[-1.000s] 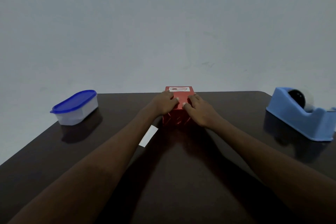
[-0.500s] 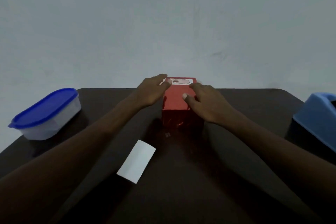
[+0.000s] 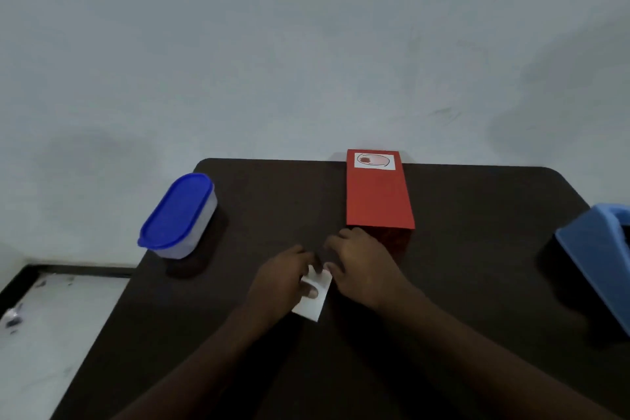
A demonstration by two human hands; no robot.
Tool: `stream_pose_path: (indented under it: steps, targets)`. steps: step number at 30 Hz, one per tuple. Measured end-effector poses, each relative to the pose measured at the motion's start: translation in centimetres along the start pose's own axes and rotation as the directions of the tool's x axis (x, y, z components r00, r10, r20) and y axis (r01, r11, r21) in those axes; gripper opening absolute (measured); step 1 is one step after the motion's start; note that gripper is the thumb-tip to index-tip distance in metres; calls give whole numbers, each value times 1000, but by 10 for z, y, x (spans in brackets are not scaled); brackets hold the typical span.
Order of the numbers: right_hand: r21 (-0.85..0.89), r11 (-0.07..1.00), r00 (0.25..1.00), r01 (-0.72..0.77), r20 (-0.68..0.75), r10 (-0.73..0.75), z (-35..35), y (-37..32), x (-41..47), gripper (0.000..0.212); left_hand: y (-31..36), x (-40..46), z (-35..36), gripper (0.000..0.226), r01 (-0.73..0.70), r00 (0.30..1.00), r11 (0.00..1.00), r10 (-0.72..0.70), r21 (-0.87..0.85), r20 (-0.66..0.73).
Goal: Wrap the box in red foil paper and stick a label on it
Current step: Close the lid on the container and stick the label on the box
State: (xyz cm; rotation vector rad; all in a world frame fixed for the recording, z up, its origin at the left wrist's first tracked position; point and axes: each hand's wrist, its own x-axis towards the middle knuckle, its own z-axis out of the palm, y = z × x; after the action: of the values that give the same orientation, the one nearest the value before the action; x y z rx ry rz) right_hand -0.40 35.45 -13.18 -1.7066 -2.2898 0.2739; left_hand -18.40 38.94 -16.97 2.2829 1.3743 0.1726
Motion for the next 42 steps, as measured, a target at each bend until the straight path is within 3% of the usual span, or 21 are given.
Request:
stream_pose_path:
  steps: [4, 6, 9, 12, 14, 16, 18, 20, 23, 25, 31, 34, 39, 42]
  targets:
    - [78, 985, 984, -153, 99, 145, 14, -16, -3, 13, 3, -11, 2, 4, 54, 989, 998, -59, -43, -138]
    - [194, 951, 968, -242, 118, 223, 14, -27, -3, 10, 7, -16, -11, 7, 100, 979, 976, -132, -195, -157]
    - [405, 861, 941, -307, -4, 337, -4, -44, -3, 13, 22, -28, -44, 6, 112, 946, 870, -242, -479, -218]
    - [607, 750, 914, -263, -92, 395, -36, -59, 7, 26, 42, -38, -81, 7, 90, 910, 688, -350, -720, -221]
    - [712, 670, 892, -209, -142, 429, -64, -74, 14, 22, 58, -46, -112, 12, 43, 903, 468, -396, -882, -166]
    - [789, 592, 866, -164, -172, 469, -90, -86, 22, 19, 72, -54, -141, 19, -6, 923, 281, -367, -960, -113]
    - [830, 535, 841, -154, -174, 512, -115, -95, 26, 14, 85, -62, -167, 24, -51, 952, 202, -287, -978, -109]
    - [861, 489, 828, -139, -170, 534, -145, -102, 26, 15, 98, -66, -189, 26, -105, 965, 206, -214, -973, -150]
    - [872, 481, 827, -90, -204, 525, -181, -111, 20, 15, 118, -63, -209, 20, -149, 935, 400, -241, -904, -261]
    - [876, 480, 826, -53, -232, 514, -209, -112, 16, 13, 138, -58, -223, 17, -175, 912, 472, -252, -864, -323]
    - [913, 408, 801, -14, -234, 552, -273, -90, 5, 7, 197, -39, -254, 14, -265, 883, 542, -196, -797, -427]
    - [876, 480, 798, -49, -255, 546, -295, -68, -3, 17, 223, -30, -258, 11, -308, 856, 596, -166, -741, -490]
    - [764, 645, 803, -4, -382, 457, -339, -19, -21, 7, 285, -12, -254, 18, -316, 832, 636, -171, -704, -528]
    - [692, 720, 794, 57, -468, 387, -368, 8, -42, 10, 332, -12, -252, 21, -344, 846, 510, -195, -788, -496]
